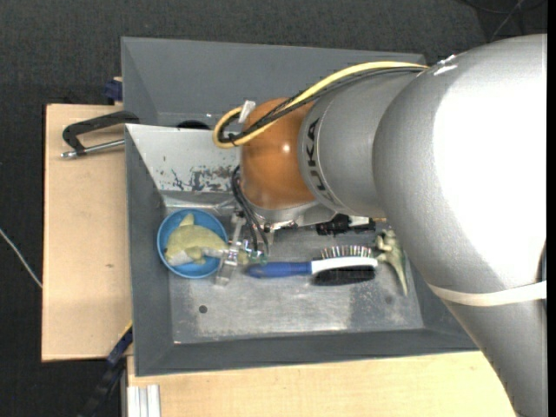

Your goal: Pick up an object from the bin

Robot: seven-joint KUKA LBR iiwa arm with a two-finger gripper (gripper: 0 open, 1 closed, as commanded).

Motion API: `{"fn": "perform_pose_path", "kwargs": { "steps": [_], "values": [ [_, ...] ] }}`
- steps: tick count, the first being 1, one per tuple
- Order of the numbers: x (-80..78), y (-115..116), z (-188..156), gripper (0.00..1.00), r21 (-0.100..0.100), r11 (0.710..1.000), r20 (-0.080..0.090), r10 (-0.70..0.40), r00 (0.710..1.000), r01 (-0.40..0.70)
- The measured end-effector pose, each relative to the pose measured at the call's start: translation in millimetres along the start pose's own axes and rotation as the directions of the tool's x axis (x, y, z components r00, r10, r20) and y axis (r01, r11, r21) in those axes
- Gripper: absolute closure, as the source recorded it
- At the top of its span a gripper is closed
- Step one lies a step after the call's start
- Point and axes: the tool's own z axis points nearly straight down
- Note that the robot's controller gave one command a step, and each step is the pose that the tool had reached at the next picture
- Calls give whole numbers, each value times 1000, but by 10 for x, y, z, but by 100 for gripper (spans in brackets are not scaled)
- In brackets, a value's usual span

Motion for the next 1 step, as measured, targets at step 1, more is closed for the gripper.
{"fn": "perform_pose_path", "kwargs": {
  "steps": [1],
  "values": [
    [239, 499, 7, 0, -4, 995, 3, -103, 995, 103]
  ]
}}
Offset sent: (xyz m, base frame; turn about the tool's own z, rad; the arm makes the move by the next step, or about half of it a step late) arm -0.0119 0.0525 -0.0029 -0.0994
